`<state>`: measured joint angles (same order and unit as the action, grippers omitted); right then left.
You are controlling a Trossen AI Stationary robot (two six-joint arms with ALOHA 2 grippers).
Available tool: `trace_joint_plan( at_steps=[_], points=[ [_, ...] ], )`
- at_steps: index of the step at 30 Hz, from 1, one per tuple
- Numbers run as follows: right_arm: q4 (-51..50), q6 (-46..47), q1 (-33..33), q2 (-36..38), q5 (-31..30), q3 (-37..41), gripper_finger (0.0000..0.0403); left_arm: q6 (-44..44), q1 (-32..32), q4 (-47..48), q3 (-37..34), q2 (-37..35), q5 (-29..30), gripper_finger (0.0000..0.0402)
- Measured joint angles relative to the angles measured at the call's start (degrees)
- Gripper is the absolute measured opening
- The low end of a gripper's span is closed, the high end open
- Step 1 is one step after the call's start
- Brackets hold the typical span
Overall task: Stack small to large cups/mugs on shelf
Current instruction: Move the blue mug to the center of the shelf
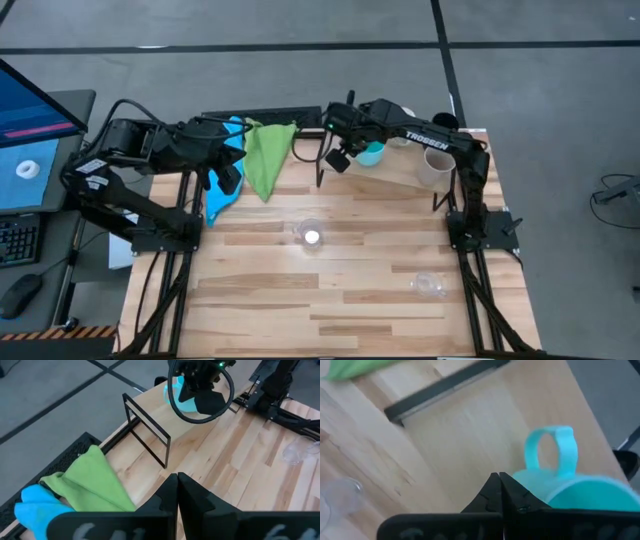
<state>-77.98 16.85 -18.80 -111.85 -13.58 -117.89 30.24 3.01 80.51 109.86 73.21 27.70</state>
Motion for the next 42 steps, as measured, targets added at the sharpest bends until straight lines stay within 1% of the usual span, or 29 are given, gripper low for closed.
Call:
trace_joint_plan(
  at_steps=[8, 12, 14, 17, 19, 26, 29, 31, 37, 42],
  points=[
    [-7.19, 4.01, 1.47, 0.0, -0.16, 0.0, 0.0007, -0.73, 0.0, -0.06, 0.0, 0.0, -0.43, 0.0],
    [-3.9, 1.37, 3.73, 0.44, -0.77, -1.13, 0.0005, -1.09, 0.0, -0.2, 0.0, 0.0, -0.76, 0.0],
    [-0.46, -0.13, 4.92, 0.75, -4.02, -2.6, 0.0004, -1.09, 0.0, -0.23, 0.0, 0.0, -0.76, 0.0],
    [1.28, -2.53, 4.72, 0.75, -9.39, -4.35, 0.0002, -1.09, 0.0, -0.22, 0.0, 0.0, -0.68, 0.0],
    [2.51, -3.68, 3.52, 0.76, -10.64, -4.46, 0.0002, -1.09, 0.0, -0.22, 0.0, 0.0, -0.68, 0.0],
    [2.47, -4.88, -2.19, 0.7, -10.4, -4.42, 0.0002, -1.05, 0.0, -0.22, 0.0, -0.02, -0.63, 0.0],
    [1.63, -4.89, -3.79, 0.7, -8.7, -4.36, 0.0002, -0.83, 0.0, -0.22, 0.0, -0.02, -0.67, 0.0],
    [1.65, -4.88, -3.95, 0.7, -7.73, -3.57, 0.0002, -0.8, 0.0, -0.22, 0.0, -0.02, -0.75, 0.0],
    [0.29, -5.3, -3.34, 0.18, -7.5, -2.73, 0.0002, -0.83, 0.0, -0.22, 0.0, -0.02, -0.85, 0.0],
    [-4.29, -4.72, -3.5, 0.0, -7.78, -2.67, 0.0003, -1.08, 0.0, -0.22, 0.0, -0.04, -0.87, 0.0]
  ],
)
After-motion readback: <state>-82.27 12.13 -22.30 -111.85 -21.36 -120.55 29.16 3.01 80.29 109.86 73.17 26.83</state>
